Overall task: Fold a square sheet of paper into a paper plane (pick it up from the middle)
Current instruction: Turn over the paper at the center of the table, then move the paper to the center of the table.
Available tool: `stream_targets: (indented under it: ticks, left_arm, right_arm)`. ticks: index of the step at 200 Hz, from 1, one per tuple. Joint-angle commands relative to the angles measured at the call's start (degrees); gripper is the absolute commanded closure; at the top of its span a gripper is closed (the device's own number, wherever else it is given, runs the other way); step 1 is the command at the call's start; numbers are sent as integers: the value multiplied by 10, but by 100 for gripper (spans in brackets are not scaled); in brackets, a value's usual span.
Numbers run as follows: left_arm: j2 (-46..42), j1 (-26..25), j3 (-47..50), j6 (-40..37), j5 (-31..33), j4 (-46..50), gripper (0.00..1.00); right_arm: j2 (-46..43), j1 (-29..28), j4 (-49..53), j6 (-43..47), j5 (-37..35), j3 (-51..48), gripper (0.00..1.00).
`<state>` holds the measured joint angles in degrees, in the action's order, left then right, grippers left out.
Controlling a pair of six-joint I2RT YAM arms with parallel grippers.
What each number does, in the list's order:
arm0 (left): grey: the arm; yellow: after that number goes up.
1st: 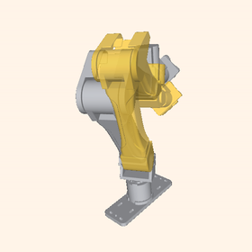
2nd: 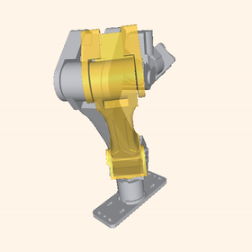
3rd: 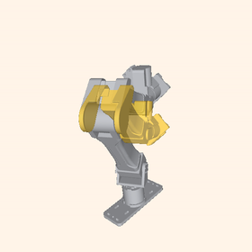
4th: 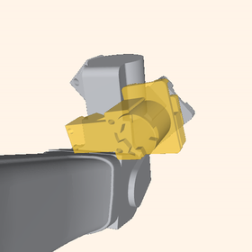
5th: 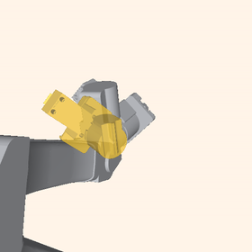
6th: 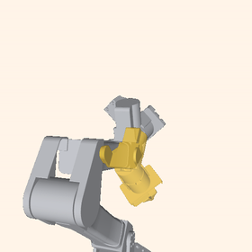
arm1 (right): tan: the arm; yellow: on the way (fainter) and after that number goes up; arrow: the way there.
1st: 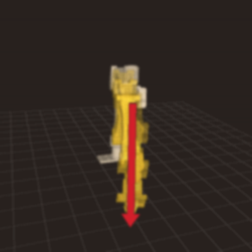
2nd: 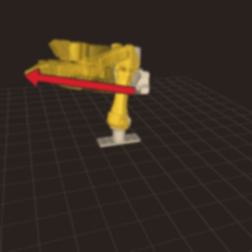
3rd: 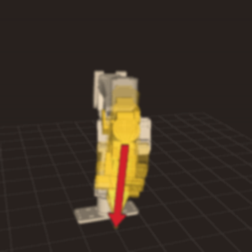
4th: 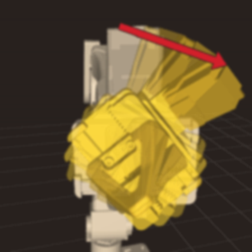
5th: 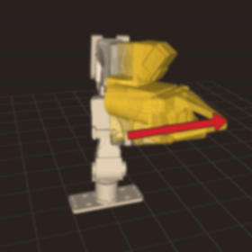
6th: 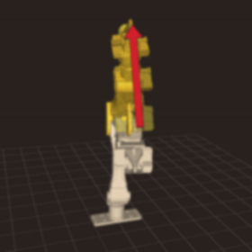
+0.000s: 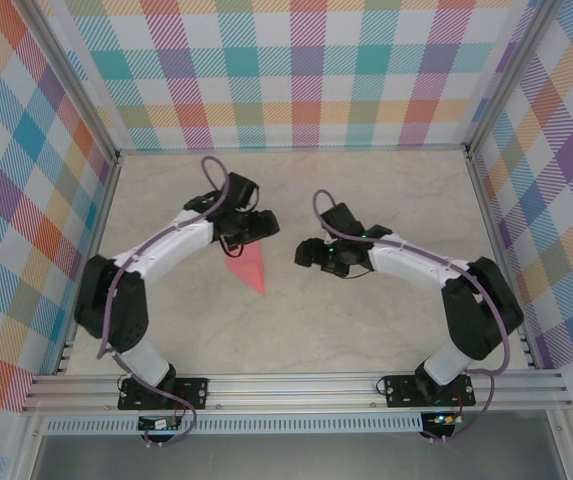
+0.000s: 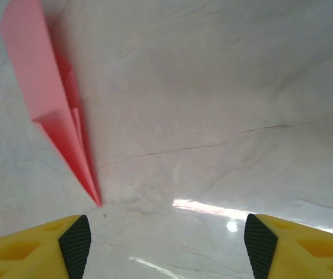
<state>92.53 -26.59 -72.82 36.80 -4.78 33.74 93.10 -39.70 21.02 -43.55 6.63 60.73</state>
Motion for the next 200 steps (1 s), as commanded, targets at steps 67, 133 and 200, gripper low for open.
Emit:
stream_targets:
  ticks: [67,133,200]
  left_arm:
    - [-170,178,162,30,60,35,4]
    - [-180,195,188,22,59,32,1]
    - [-172,194,193,3,32,17,1]
  right_arm:
    - [206,-141,-12,-35,-3,230,45]
    - [327,-143,109,-13,-63,365,45]
    - [308,-139,155,191,-36,298,43]
